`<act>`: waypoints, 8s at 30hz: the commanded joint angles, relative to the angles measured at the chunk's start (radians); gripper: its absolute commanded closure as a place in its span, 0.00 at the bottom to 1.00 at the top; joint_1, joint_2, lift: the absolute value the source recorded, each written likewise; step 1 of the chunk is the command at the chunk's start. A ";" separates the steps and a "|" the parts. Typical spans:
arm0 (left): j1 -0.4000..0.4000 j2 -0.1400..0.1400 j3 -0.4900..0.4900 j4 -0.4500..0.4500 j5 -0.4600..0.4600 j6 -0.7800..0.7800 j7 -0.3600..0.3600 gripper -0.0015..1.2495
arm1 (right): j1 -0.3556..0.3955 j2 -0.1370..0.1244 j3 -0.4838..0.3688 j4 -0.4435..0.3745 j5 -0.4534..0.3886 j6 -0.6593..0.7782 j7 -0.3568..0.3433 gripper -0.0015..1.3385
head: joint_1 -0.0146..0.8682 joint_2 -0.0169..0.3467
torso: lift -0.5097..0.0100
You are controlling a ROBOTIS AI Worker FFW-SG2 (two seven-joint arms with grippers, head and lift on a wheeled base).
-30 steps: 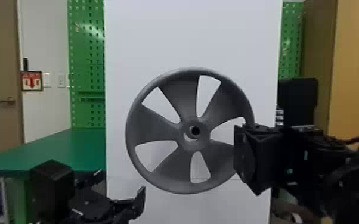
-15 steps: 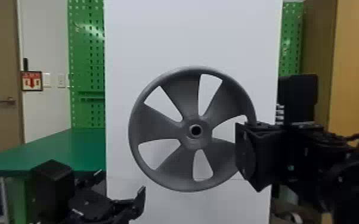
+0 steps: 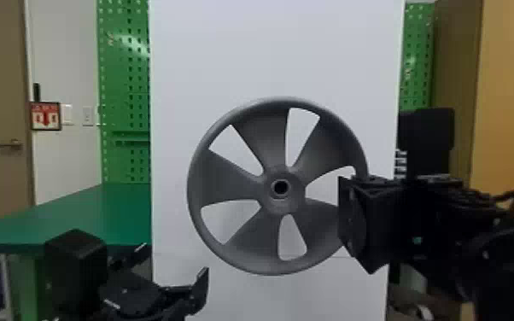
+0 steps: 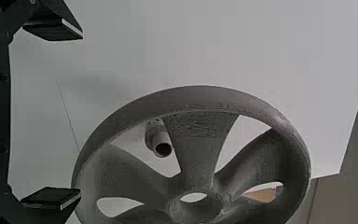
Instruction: Hold the wheel and insert it
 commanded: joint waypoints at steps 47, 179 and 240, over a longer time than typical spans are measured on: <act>0.008 0.000 -0.008 0.012 -0.003 -0.009 0.000 0.08 | -0.053 0.009 -0.027 0.186 0.020 -0.121 0.000 0.86 | 0.13 0.09 | 0.13; -0.003 0.003 -0.018 0.028 0.006 -0.037 0.000 0.08 | -0.285 0.013 0.006 0.741 0.123 -0.377 0.000 0.86 | 0.13 0.09 | 0.13; 0.008 0.006 -0.015 0.035 0.008 -0.038 0.000 0.08 | -0.228 0.013 -0.004 0.629 0.044 -0.449 -0.028 0.08 | 0.13 0.09 | 0.13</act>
